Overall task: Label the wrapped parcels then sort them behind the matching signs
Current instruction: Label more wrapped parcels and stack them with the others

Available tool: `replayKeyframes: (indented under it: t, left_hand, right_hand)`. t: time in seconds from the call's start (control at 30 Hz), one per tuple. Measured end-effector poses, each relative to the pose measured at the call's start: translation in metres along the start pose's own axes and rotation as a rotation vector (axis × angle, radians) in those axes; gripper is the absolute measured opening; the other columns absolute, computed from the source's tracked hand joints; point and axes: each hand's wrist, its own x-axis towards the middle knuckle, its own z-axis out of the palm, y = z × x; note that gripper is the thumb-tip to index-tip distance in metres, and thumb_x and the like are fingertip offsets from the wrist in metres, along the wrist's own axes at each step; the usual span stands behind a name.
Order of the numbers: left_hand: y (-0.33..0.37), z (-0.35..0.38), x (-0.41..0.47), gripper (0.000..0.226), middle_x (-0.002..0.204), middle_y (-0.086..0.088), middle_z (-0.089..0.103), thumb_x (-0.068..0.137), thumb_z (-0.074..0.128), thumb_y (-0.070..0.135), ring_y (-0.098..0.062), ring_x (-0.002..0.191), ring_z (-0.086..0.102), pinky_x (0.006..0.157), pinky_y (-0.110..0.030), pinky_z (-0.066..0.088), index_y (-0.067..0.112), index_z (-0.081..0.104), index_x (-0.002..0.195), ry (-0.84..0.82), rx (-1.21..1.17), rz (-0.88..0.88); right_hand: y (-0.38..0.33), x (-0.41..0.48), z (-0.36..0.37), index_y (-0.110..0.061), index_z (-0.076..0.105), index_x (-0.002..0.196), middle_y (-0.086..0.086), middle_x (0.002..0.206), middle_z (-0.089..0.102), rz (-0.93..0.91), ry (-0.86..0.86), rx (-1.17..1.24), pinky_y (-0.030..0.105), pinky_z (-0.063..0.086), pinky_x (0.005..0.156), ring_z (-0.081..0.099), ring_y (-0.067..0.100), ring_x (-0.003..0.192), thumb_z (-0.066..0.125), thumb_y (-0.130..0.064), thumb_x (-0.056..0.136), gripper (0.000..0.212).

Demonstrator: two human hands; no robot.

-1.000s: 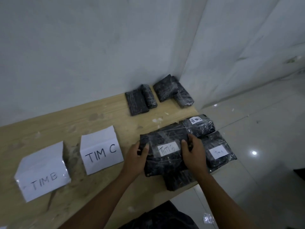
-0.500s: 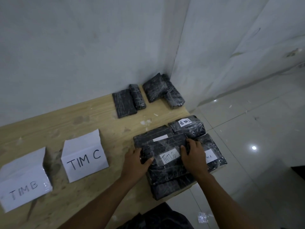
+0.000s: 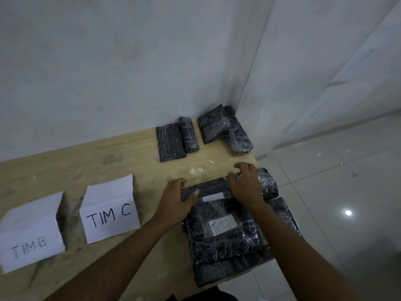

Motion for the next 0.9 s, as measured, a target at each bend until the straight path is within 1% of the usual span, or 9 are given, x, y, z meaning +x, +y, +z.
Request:
replayKeyframes:
  t: [0.23, 0.4, 0.53, 0.6, 0.63, 0.67, 0.73, 0.8, 0.9]
  left_hand:
    - [0.015, -0.009, 0.041, 0.058, 0.133, -0.007, 0.049, 0.089, 0.060, 0.042, -0.020, 0.119, 0.050, 0.094, -0.027, 0.041, 0.011, 0.043, 0.136, 0.076, -0.045, -0.050]
    - [0.007, -0.011, 0.051, 0.055, 0.135, -0.004, 0.048, 0.091, 0.058, 0.042, -0.017, 0.120, 0.050, 0.089, -0.023, 0.037, 0.013, 0.044, 0.135, 0.104, -0.053, -0.118]
    - [-0.003, -0.014, 0.051, 0.052, 0.135, -0.001, 0.049, 0.091, 0.058, 0.040, -0.015, 0.119, 0.049, 0.090, -0.023, 0.038, 0.015, 0.045, 0.134, 0.135, -0.073, -0.176]
    - [-0.007, -0.017, 0.049, 0.051, 0.133, -0.001, 0.049, 0.091, 0.057, 0.041, -0.015, 0.118, 0.050, 0.090, -0.024, 0.039, 0.015, 0.045, 0.133, 0.145, -0.078, -0.186]
    - [-0.009, -0.018, 0.048, 0.051, 0.133, 0.000, 0.050, 0.091, 0.057, 0.041, -0.014, 0.118, 0.050, 0.090, -0.025, 0.040, 0.016, 0.045, 0.133, 0.155, -0.079, -0.191]
    - [-0.013, -0.019, 0.047, 0.050, 0.132, 0.001, 0.050, 0.091, 0.058, 0.041, -0.013, 0.116, 0.050, 0.090, -0.025, 0.040, 0.017, 0.045, 0.132, 0.170, -0.085, -0.198]
    - [-0.018, -0.022, 0.044, 0.050, 0.130, 0.004, 0.051, 0.090, 0.059, 0.041, -0.009, 0.115, 0.049, 0.089, -0.025, 0.040, 0.018, 0.045, 0.132, 0.197, -0.102, -0.210]
    - [-0.023, -0.024, 0.041, 0.050, 0.129, 0.003, 0.051, 0.090, 0.061, 0.038, -0.011, 0.117, 0.050, 0.090, -0.027, 0.042, 0.017, 0.044, 0.132, 0.201, -0.117, -0.213]
    - [-0.026, -0.030, 0.036, 0.049, 0.131, 0.001, 0.051, 0.090, 0.060, 0.036, -0.013, 0.119, 0.050, 0.093, -0.030, 0.044, 0.015, 0.044, 0.132, 0.181, -0.110, -0.204]
  right_hand:
    - [-0.003, 0.098, 0.016, 0.001, 0.052, 0.118, 0.024, 0.123, 0.046, 0.088, -0.082, -0.043, 0.040, 0.041, 0.093, 0.046, 0.037, 0.113, 0.064, -0.019, 0.086, 0.040]
    - [-0.002, 0.150, 0.043, -0.014, 0.050, 0.129, 0.026, 0.125, 0.046, 0.058, -0.125, -0.033, 0.045, 0.042, 0.096, 0.045, 0.041, 0.116, 0.065, -0.023, 0.081, 0.051]
    - [-0.007, 0.187, 0.059, -0.036, 0.038, 0.141, 0.026, 0.152, 0.017, 0.194, -0.189, 0.037, 0.053, 0.035, 0.109, 0.028, 0.045, 0.135, 0.062, -0.038, 0.084, 0.062]
    - [-0.006, 0.199, 0.064, -0.039, 0.032, 0.145, 0.022, 0.158, 0.001, 0.199, -0.241, 0.006, 0.056, 0.031, 0.111, 0.014, 0.046, 0.142, 0.060, -0.039, 0.087, 0.065]
    - [-0.006, 0.202, 0.065, -0.040, 0.032, 0.144, 0.021, 0.158, 0.002, 0.196, -0.266, -0.020, 0.058, 0.029, 0.111, 0.010, 0.046, 0.143, 0.060, -0.039, 0.088, 0.063]
    - [-0.005, 0.203, 0.068, -0.040, 0.035, 0.143, 0.021, 0.157, 0.009, 0.182, -0.276, -0.037, 0.058, 0.030, 0.110, 0.012, 0.046, 0.142, 0.060, -0.038, 0.088, 0.061]
    - [-0.006, 0.203, 0.073, -0.038, 0.042, 0.138, 0.022, 0.146, 0.029, 0.132, -0.229, -0.029, 0.054, 0.038, 0.106, 0.031, 0.045, 0.132, 0.063, -0.036, 0.086, 0.056]
    - [-0.008, 0.195, 0.073, -0.030, 0.050, 0.135, 0.022, 0.140, 0.033, 0.087, -0.155, 0.021, 0.044, 0.045, 0.101, 0.050, 0.039, 0.114, 0.064, -0.025, 0.087, 0.050]
    - [-0.016, 0.176, 0.065, -0.019, 0.058, 0.128, 0.020, 0.135, 0.033, 0.036, -0.048, 0.093, 0.033, 0.046, 0.097, 0.052, 0.028, 0.086, 0.062, -0.011, 0.089, 0.040]
